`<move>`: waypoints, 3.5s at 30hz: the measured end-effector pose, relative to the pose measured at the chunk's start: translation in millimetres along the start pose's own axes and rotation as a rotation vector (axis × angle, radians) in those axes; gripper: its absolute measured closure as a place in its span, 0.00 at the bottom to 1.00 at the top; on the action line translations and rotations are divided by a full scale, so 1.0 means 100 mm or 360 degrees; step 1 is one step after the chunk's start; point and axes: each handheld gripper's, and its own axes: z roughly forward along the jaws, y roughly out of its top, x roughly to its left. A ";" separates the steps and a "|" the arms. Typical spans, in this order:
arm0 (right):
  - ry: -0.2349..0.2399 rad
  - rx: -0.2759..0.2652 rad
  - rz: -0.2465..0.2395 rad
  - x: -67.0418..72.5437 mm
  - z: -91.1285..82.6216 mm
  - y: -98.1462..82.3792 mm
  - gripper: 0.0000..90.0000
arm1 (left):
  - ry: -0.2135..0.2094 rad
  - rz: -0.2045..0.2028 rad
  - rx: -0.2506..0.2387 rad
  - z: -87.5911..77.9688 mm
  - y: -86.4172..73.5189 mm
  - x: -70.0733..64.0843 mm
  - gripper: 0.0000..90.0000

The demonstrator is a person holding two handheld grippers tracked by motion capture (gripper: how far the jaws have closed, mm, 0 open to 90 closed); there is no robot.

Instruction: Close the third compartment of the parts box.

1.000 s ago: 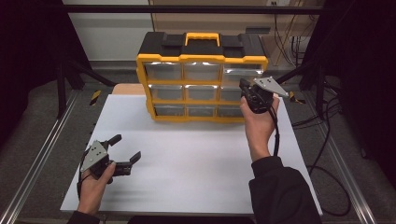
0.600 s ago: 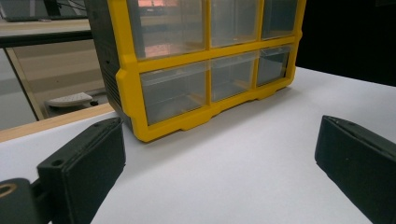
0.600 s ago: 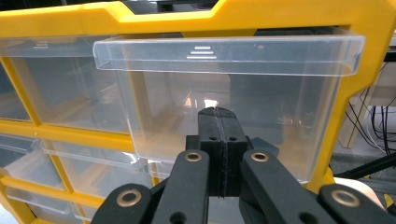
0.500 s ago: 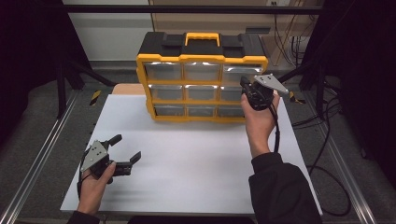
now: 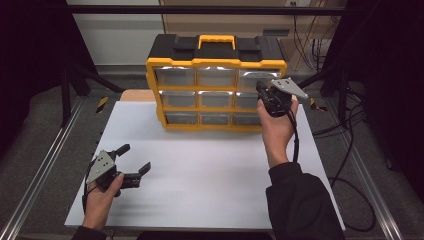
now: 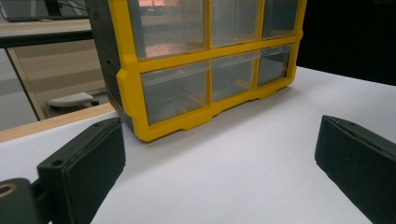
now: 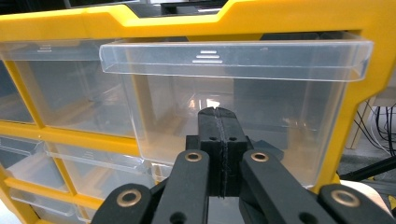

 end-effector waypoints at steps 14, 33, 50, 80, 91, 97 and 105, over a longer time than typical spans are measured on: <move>0.0020 -0.0009 -0.0002 0.00 0.01 0.00 1.00 | -0.0005 0.0001 0.0000 0.00 0.00 0.00 0.02; 0.0000 -0.0034 0.0027 -0.03 0.07 0.00 1.00 | 0.0001 -0.0003 -0.0004 0.00 0.00 0.01 0.02; -0.0029 -0.0028 0.0082 -0.03 0.17 0.01 1.00 | -0.0002 0.0002 -0.0002 -0.01 0.00 0.00 0.02; -0.0057 0.0046 -0.0019 0.03 0.17 -0.13 0.98 | -0.0004 0.0002 -0.0002 -0.01 0.01 0.00 0.02; -0.0041 0.0034 -0.0121 0.04 -0.05 -0.20 0.90 | 0.0003 0.0008 0.0005 -0.01 0.00 -0.01 0.02; -0.0027 0.0022 -0.0145 0.07 -0.14 -0.18 0.86 | 0.0004 0.0009 0.0006 -0.01 0.00 -0.01 0.02; 0.0088 0.0012 -0.0056 0.08 -0.16 -0.14 0.65 | 0.0002 0.0009 0.0003 -0.01 0.00 -0.01 0.02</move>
